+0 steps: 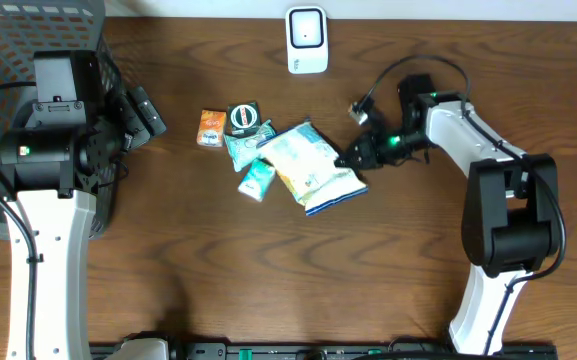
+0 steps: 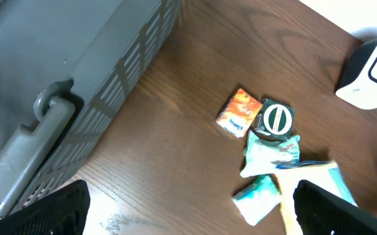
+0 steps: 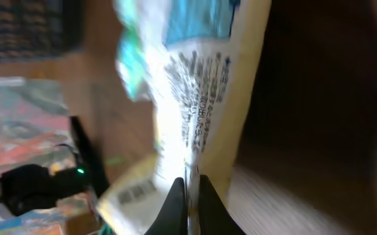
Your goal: Scan the item barcode
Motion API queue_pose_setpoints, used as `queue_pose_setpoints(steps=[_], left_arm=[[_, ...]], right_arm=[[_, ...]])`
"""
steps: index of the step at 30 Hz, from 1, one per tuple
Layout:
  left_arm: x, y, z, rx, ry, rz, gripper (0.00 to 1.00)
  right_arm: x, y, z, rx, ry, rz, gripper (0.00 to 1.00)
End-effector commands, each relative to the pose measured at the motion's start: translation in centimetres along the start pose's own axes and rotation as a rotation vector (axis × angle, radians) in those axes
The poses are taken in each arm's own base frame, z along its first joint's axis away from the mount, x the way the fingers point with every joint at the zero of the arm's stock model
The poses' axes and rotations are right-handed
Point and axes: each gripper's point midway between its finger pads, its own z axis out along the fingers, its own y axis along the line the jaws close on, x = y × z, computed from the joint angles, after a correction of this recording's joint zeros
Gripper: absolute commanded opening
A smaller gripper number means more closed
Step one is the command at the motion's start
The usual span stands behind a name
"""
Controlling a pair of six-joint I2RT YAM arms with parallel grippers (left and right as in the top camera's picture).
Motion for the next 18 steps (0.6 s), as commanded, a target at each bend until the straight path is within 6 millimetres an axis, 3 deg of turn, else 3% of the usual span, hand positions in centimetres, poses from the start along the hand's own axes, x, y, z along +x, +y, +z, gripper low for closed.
queue_pose_setpoints(steps=[1,4,5,8,9,13,18], left_arm=[[-0.1,0.2,-0.2,-0.005,-0.007,-0.013,0.98],[-0.1,0.2,-0.2,-0.005,-0.007,-0.013,0.98],[-0.1,0.2,-0.2,-0.005,-0.007,-0.013,0.98],[-0.1,0.2,-0.2,-0.005,-0.007,-0.013,0.98],[-0.1,0.2,-0.2,-0.005,-0.007,-0.013,0.98],[-0.1,0.2,-0.2,-0.005,-0.007,-0.013,0.98],[-0.1,0.2,-0.2,-0.005,-0.007,-0.013,0.98]], right_arm=[[-3.2,4.6,-3.0,-0.075,-0.113,-0.110,0.01],[-3.7,2.6,-3.6,0.092,-0.116,-0.064,0.02],[-3.5,1.5,-3.7,0.162,-0.107,-0.052,0.09],[-2.8,-1.6,-3.8,0.348,-0.076,0.007,0.56],[-2.6,-2.3,-3.8,0.394,-0.067,0.013,0.66],[-2.8,-2.5,-2.3,0.424,-0.060,-0.031,0.78],[-3.6,-2.0,1.2,0.408,-0.038,-0.181,0.80]])
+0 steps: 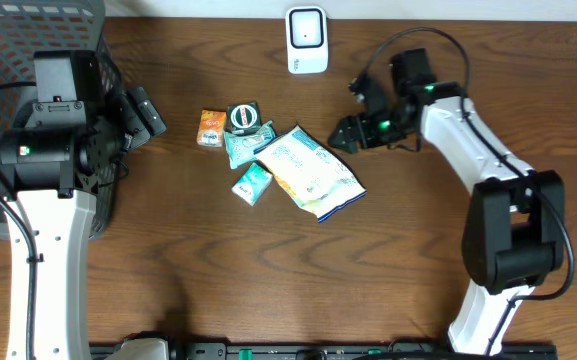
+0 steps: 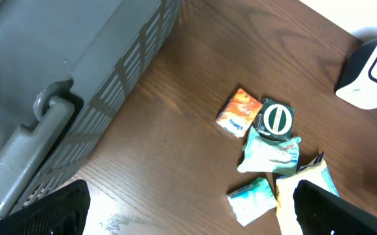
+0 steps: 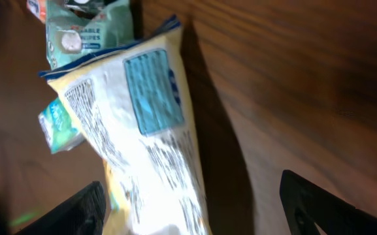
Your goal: Scan the item barcode
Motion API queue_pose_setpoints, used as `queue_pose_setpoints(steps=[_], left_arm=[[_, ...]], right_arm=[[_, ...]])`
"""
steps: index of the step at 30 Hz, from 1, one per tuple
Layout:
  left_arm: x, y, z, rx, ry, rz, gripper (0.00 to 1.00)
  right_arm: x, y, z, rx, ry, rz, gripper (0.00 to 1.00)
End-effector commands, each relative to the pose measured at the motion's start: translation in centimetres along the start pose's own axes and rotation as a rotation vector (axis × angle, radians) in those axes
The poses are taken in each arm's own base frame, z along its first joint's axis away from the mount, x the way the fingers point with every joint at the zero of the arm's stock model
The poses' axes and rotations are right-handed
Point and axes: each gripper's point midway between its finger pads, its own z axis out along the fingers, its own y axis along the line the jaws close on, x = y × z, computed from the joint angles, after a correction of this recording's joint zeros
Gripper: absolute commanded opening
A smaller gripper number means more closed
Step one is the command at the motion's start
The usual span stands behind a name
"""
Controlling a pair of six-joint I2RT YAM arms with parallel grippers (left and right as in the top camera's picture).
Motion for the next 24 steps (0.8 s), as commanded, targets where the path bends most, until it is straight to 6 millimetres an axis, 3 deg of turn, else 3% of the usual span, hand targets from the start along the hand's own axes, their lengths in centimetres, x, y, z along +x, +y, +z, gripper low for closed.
queue_pose_setpoints(steps=[1,5,10,12,16,17,20,24], left_arm=[[-0.1,0.2,-0.2,-0.005,-0.007,-0.013,0.98],[-0.1,0.2,-0.2,-0.005,-0.007,-0.013,0.98],[-0.1,0.2,-0.2,-0.005,-0.007,-0.013,0.98],[-0.1,0.2,-0.2,-0.005,-0.007,-0.013,0.98],[-0.1,0.2,-0.2,-0.005,-0.007,-0.013,0.98],[-0.1,0.2,-0.2,-0.005,-0.007,-0.013,0.98],[-0.1,0.2,-0.2,-0.005,-0.007,-0.013,0.98],[-0.1,0.2,-0.2,-0.005,-0.007,-0.013,0.98]], right_arm=[[1.0,0.8,3.1,0.005,0.048,-0.082,0.80],[1.7,1.5,5.8,-0.012,0.082,-0.106,0.80],[4.4,2.0,8.8,-0.033,0.181,-0.094,0.77],[5.4,2.3,9.4,-0.042,0.219,-0.085,0.65],[6.5,2.9,9.7,-0.055,0.262,-0.075,0.20],[6.4,3.1,9.5,-0.062,0.261,-0.073,0.04],[6.0,3.0,9.1,-0.059,0.246,-0.005,0.01],[4.0,2.9,6.9,-0.070,0.177,0.014,0.01]])
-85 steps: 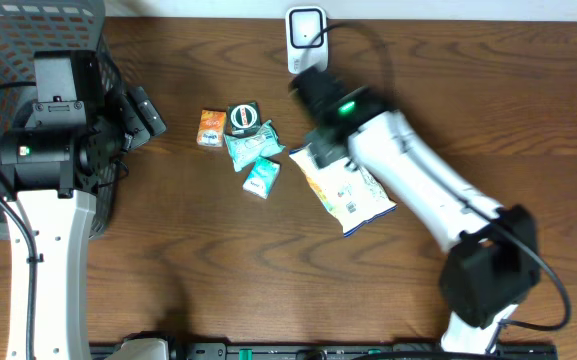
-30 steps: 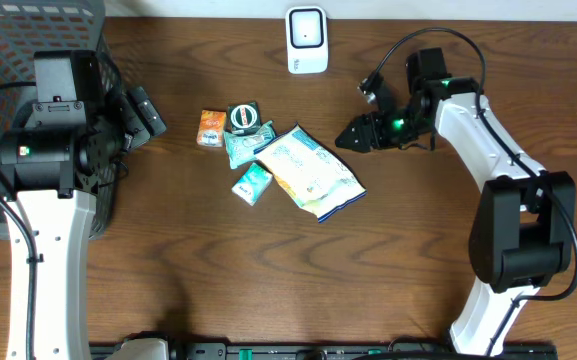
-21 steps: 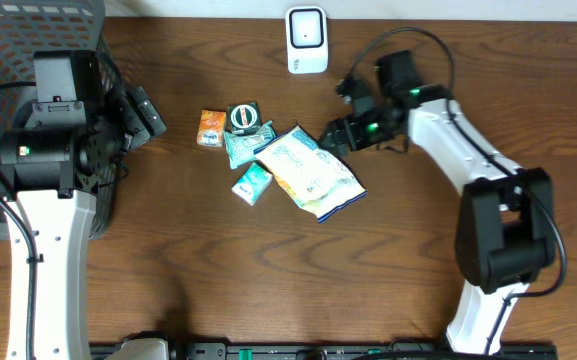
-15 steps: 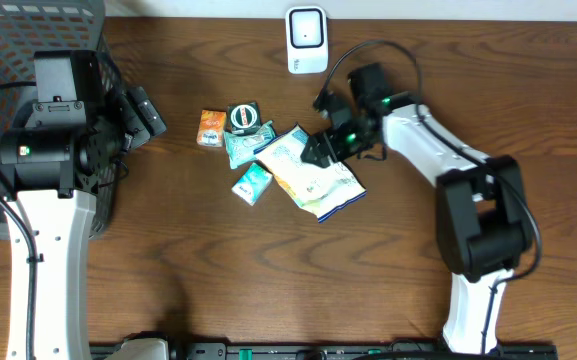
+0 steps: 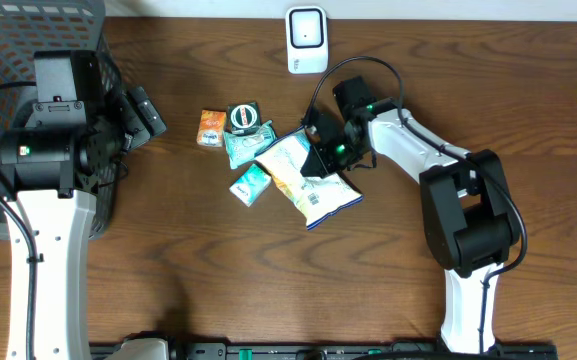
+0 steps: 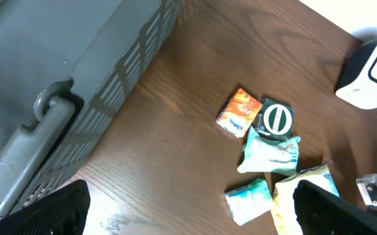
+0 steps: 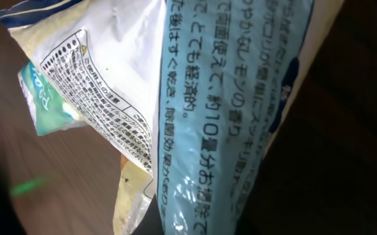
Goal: Scan the item barcode
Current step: 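Lift the wipes pack up to the scanner with the right gripper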
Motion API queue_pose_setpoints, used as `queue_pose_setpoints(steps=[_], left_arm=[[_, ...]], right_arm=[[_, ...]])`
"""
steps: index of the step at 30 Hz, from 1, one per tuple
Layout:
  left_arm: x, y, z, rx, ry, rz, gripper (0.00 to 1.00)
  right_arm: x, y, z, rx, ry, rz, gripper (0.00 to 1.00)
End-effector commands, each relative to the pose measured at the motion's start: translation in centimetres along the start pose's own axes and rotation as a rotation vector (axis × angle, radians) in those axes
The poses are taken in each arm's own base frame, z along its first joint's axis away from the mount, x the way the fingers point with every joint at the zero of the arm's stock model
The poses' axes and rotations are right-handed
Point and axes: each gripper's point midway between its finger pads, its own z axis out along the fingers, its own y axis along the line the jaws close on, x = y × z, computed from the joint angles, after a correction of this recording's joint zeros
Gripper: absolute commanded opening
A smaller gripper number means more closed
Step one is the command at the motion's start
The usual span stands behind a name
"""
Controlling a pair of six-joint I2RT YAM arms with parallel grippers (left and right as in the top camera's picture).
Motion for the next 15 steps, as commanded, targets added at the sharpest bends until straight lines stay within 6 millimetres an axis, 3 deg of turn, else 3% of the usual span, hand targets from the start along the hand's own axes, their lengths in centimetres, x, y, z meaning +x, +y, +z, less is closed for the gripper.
queue_pose_setpoints(steps=[1,6,8,15], left_arm=[[-0.1,0.2,-0.2,-0.005,-0.007,-0.013,0.98],[-0.1,0.2,-0.2,-0.005,-0.007,-0.013,0.98],[-0.1,0.2,-0.2,-0.005,-0.007,-0.013,0.98],[-0.1,0.2,-0.2,-0.005,-0.007,-0.013,0.98]], right_arm=[[-0.8,-0.7,-2.2,0.024,-0.049,0.043,0.01],[-4.2,1.0,-8.7,-0.008,-0.235,-0.018,0.01],[-5.7,2.1,-12.2,-0.026,-0.338,-0.067,0.01],[-9.9,7.7,-22.7,-0.073,-0.675,-0.343,0.01]])
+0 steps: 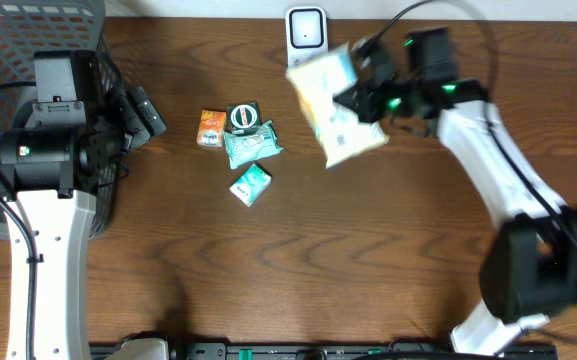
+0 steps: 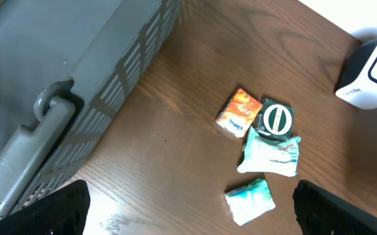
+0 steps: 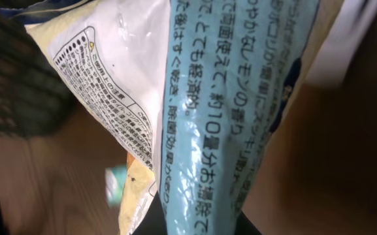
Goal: Scan the item barcode
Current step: 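Lift the wipes pack up to the scanner with the right gripper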
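Observation:
A pale yellow and white snack bag with a blue printed panel hangs in the air just right of the white barcode scanner at the table's back edge. My right gripper is shut on the bag; the bag fills the right wrist view, printed side toward the camera, hiding the fingers. My left gripper stands open beside the basket at the far left, nothing between its black fingers. The scanner shows at the right edge of the left wrist view.
A dark mesh basket stands at the left; its grey wall fills the left wrist view. An orange box, a round green tin, a green-white pouch and a small teal packet lie mid-table.
My right gripper was down on the snack bag among the other items; now it holds the bag lifted clear of the table, up beside the scanner. The left arm has not moved.
My right gripper was shut on the bag's right edge. Then it stood open and apart, up and to the right of the bag. Then it was down on the bag's top part, shut on it. Now the bag hangs by the scanner.

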Motion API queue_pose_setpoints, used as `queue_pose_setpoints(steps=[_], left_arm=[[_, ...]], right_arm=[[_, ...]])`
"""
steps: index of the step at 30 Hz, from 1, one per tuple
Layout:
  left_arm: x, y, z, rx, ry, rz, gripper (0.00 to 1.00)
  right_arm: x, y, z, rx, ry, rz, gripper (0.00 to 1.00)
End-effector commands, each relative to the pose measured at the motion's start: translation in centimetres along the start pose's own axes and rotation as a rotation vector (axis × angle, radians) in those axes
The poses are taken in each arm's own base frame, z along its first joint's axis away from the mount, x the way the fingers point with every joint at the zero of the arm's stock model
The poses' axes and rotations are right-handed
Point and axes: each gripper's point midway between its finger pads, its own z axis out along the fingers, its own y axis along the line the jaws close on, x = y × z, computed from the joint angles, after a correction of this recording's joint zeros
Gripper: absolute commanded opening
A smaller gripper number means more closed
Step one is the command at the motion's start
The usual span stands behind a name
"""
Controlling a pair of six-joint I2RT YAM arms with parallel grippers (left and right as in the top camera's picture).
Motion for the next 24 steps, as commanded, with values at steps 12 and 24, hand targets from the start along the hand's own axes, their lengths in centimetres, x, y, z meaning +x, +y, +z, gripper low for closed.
queue_pose_setpoints(steps=[12,24], left_arm=[[-0.1,0.2,-0.2,-0.006,-0.007,-0.013,0.98],[-0.1,0.2,-0.2,-0.006,-0.007,-0.013,0.98]], right_arm=[[-9.0,6.7,-4.1,-0.141,-0.303,-0.135,0.01],[-8.8,6.5,-4.0,-0.158,-0.283,0.053,0.01]])
